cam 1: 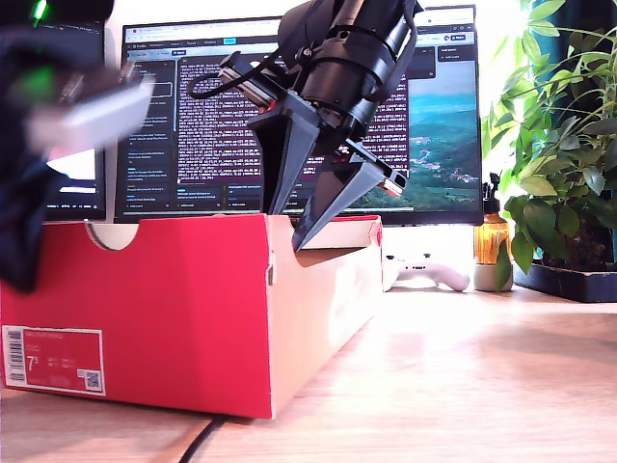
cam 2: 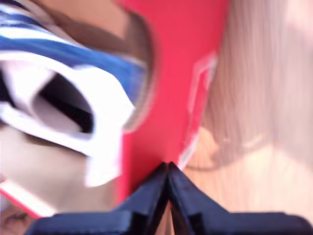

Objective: Pack the blue shoes by picking the first shoe and placing it inside the red shoebox, left side, then picking and rotating the second shoe and placing it in the shoebox

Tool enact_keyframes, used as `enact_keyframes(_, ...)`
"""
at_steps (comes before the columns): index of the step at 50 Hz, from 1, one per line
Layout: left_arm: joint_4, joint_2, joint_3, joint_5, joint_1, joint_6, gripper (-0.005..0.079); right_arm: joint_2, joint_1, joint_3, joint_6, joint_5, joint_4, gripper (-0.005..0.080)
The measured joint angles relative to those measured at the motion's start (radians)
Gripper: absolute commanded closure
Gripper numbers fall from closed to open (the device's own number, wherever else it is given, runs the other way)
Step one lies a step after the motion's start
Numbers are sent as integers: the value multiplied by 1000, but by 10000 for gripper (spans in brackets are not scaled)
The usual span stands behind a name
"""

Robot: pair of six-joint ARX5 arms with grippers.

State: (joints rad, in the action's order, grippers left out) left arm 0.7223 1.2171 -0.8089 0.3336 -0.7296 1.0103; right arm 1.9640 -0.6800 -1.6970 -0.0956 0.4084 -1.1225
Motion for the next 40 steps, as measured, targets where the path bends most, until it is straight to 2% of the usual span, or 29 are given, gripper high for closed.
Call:
enact_keyframes(5, 67, -14, -59, -80, -5, -10, 762, 0, -18, 0, 14, 0, 2, 563)
enact_keyframes(11, 155, -39, -119, -121, -8, -16, 762, 0, -44, 0, 16, 0, 7, 563)
enact_keyframes(20, 327, -49, -121, -175, -12, -88, 762, 0, -55, 0, 19, 0, 7, 570)
enact_keyframes(24, 340, -49, -119, -167, -23, -126, 762, 0, -55, 0, 23, 0, -1, 633)
enact_keyframes(29, 329, -49, -119, -139, -23, -164, 762, 0, -53, 0, 38, 0, -18, 760)
enact_keyframes(40, 291, -49, -119, -110, -23, -241, 762, 0, -67, 0, 64, 0, -91, 764)
